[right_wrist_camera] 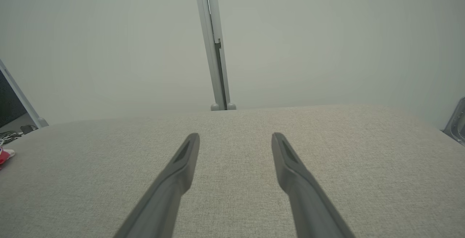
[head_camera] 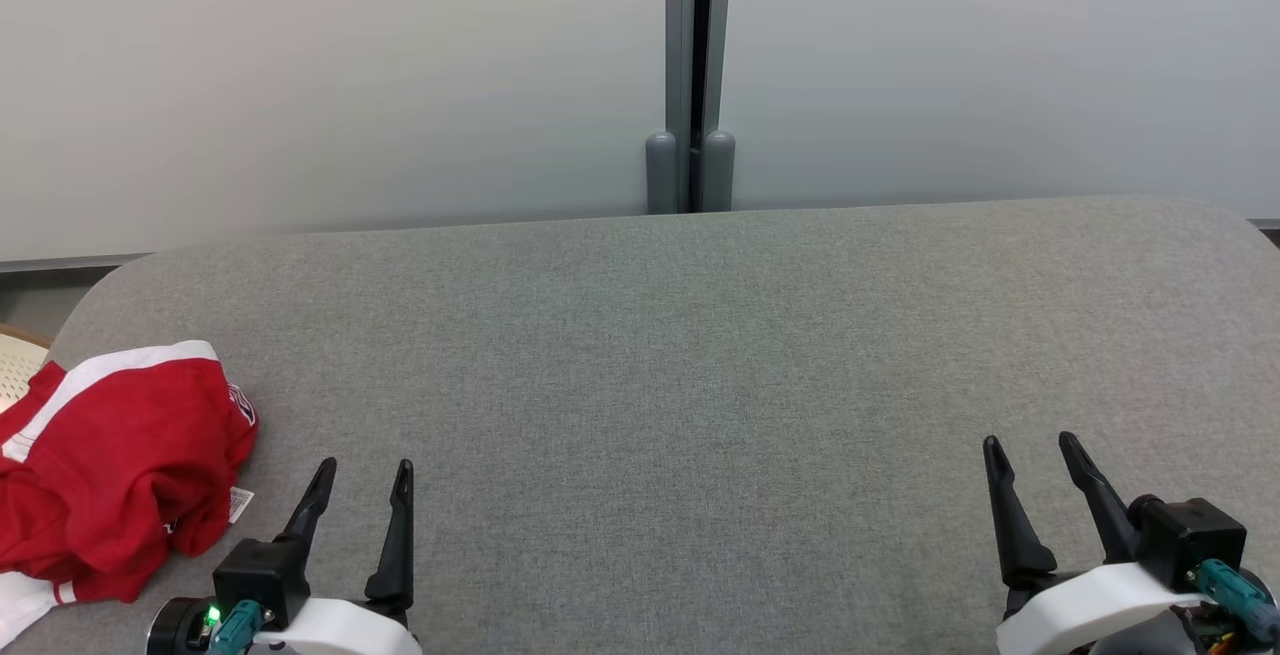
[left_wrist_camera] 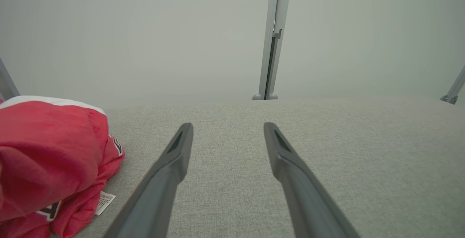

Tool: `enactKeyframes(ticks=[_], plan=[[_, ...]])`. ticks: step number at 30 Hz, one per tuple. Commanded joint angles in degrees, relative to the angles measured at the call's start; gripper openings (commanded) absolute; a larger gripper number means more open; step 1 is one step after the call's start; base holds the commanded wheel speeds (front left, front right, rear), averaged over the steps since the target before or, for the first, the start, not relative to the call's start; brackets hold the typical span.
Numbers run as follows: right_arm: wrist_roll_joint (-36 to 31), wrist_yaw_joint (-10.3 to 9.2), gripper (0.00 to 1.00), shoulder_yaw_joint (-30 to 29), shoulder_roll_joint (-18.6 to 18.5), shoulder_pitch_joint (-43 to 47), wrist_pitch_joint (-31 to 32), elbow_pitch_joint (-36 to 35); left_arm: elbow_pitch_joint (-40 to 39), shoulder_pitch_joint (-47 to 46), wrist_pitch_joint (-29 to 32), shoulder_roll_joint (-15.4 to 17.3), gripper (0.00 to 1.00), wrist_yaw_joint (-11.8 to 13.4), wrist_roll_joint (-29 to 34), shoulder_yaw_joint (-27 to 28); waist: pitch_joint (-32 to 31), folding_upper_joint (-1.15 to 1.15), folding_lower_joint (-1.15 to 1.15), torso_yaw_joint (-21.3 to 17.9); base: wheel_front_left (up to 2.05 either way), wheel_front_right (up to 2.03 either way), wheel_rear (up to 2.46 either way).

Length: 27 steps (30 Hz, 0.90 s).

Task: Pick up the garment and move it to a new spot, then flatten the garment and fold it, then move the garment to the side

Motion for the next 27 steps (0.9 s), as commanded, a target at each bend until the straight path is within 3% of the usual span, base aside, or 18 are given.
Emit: enactKeyframes(ticks=[1, 20, 27], plan=[[0.42, 0.0, 1.0, 0.01, -0.1, 0.39, 0.22, 0.17, 0.08, -0.72, -0.11, 0.04, 1.0, 0.1, -0.12, 0.22, -0.01, 0.0, 0.0, -0.02, 0.0, 0.0, 0.0], [-0.53, 0.0, 1.0, -0.15, -0.36, 0.66, 0.92, -0.65, 0.27, -1.55, -0.11, 0.18, 1.0, 0.41, 0.23, 0.28, 0.26, 0.0, 0.0, 1.67, 0.0, 0.0, 0.0], [-1.18, 0.0, 1.0, -0.06, -0.2, 0.88, 2.05, -3.27, 0.26, -3.7, -0.1, 0.66, 1.0, 0.68, -0.35, 0.89, 0.68, 0.0, 0.0, 9.25, 0.0, 0.0, 0.0]])
